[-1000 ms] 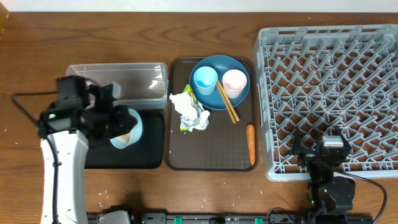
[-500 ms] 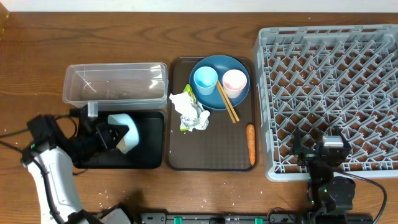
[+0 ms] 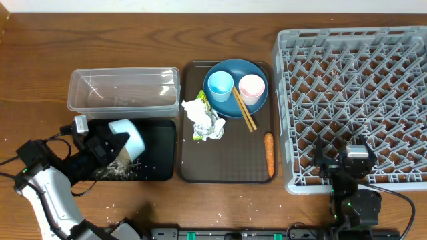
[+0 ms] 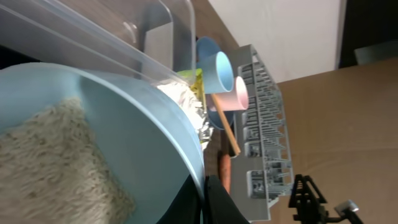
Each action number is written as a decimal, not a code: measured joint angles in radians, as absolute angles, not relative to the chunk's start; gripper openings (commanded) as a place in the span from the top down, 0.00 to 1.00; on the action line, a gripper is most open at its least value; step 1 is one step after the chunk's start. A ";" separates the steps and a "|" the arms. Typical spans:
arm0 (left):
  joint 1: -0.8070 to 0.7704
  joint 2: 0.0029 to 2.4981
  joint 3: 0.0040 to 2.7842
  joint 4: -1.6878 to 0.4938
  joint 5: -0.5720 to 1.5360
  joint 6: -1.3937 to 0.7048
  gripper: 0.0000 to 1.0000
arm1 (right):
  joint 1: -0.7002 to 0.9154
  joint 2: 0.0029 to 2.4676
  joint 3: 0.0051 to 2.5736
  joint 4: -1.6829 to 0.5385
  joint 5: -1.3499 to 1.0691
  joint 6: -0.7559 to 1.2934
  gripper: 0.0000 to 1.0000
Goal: Sort waste into correct bins and load items into the dishwasher rack
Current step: 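Tilt the bowl with the left gripper to pour rice onto the black tray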
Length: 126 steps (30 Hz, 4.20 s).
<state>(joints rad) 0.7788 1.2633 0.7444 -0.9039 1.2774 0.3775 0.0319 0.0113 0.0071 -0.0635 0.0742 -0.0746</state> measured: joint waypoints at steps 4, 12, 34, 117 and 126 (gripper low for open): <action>0.779 1.263 0.744 -0.901 1.312 0.366 0.94 | 0.032 0.011 0.007 -0.064 0.074 -0.075 0.01; 0.779 1.263 0.744 -0.835 1.400 0.269 0.94 | 0.032 0.011 0.007 -0.064 0.074 -0.074 0.01; 0.779 1.265 0.744 -0.880 1.457 0.198 0.94 | 0.032 0.011 0.007 -0.064 0.074 -0.074 0.01; 0.757 1.283 0.741 -0.753 1.533 -0.042 0.94 | 0.032 0.011 0.007 -0.064 0.074 -0.075 0.01; 0.654 1.281 0.741 -0.755 1.489 -0.081 0.94 | 0.032 0.011 0.007 -0.064 0.074 -0.075 0.01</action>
